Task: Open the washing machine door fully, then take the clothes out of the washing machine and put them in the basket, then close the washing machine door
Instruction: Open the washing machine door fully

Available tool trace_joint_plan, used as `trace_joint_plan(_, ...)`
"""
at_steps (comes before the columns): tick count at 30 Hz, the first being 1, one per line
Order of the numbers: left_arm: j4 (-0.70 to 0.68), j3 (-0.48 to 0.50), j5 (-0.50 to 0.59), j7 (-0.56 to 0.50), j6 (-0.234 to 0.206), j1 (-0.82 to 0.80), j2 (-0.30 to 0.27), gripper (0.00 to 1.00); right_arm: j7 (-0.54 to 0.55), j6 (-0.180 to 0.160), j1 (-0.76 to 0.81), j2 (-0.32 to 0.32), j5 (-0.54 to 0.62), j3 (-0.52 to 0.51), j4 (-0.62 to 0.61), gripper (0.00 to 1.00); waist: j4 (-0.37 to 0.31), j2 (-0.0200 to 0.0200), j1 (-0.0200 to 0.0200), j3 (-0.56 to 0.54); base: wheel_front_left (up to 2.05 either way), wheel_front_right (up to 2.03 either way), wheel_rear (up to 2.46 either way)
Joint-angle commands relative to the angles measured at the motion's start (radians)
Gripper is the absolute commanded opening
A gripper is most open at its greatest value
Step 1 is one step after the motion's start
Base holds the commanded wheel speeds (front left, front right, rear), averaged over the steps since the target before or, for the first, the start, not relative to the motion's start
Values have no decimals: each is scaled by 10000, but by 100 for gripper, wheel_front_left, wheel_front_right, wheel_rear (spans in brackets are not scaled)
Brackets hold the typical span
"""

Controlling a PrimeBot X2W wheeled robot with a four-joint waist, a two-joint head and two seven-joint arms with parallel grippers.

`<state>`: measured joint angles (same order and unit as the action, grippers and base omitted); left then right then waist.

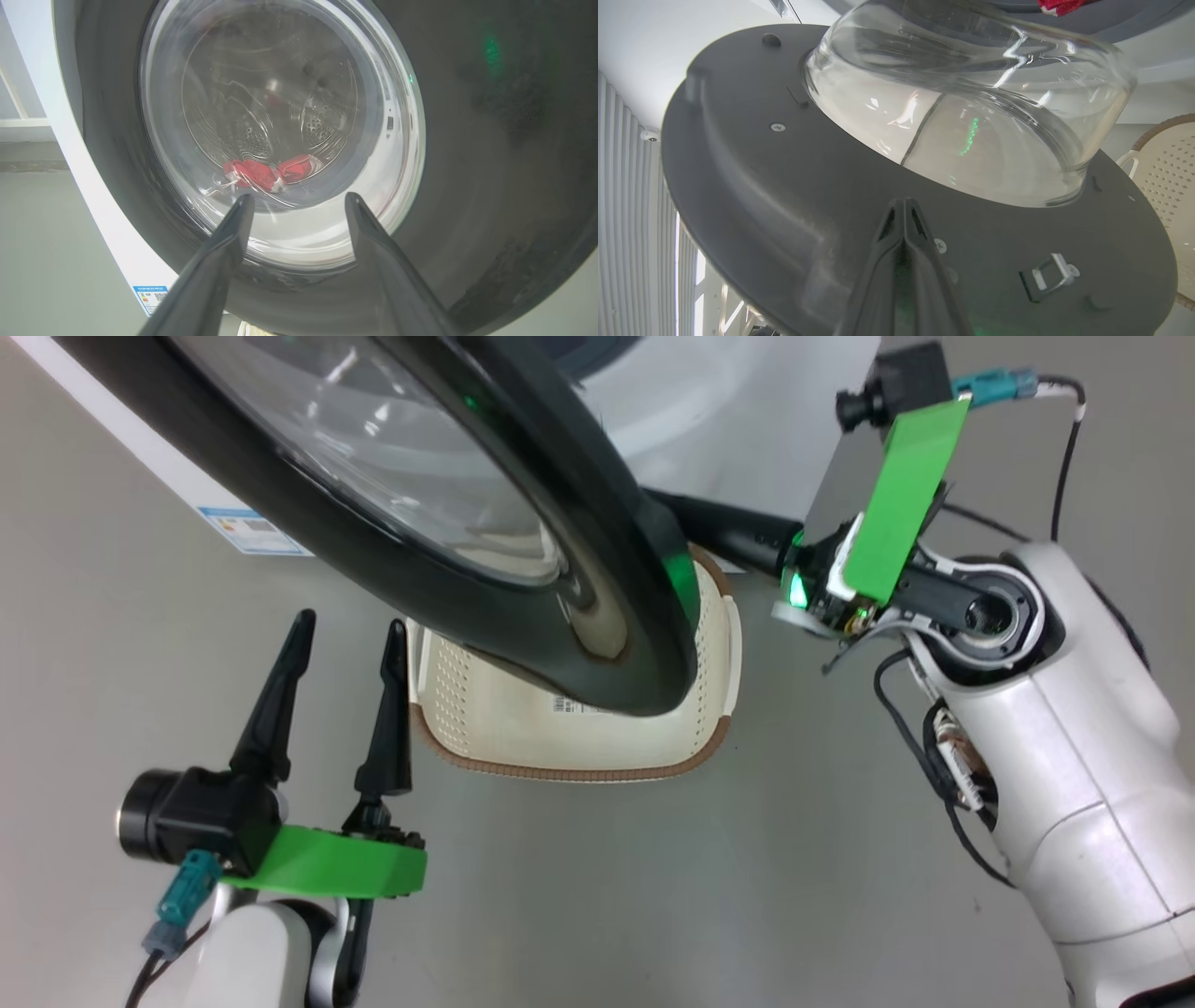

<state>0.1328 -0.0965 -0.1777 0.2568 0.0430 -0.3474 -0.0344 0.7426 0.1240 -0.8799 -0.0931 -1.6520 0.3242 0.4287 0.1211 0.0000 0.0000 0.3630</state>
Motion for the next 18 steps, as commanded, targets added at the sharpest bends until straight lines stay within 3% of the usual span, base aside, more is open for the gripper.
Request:
trace_joint_plan(1,-195,358,-59,49,-116,191,-158,100,100,67,320,270,119,156,-353,0,184,0,0,-237,0,0,0)
trace_joint_plan(18,-207,438,-248,49,-318,796,-158,100,503,67,1405,344,-112,131,-745,0,1220,0,0,-1157,0,0,0)
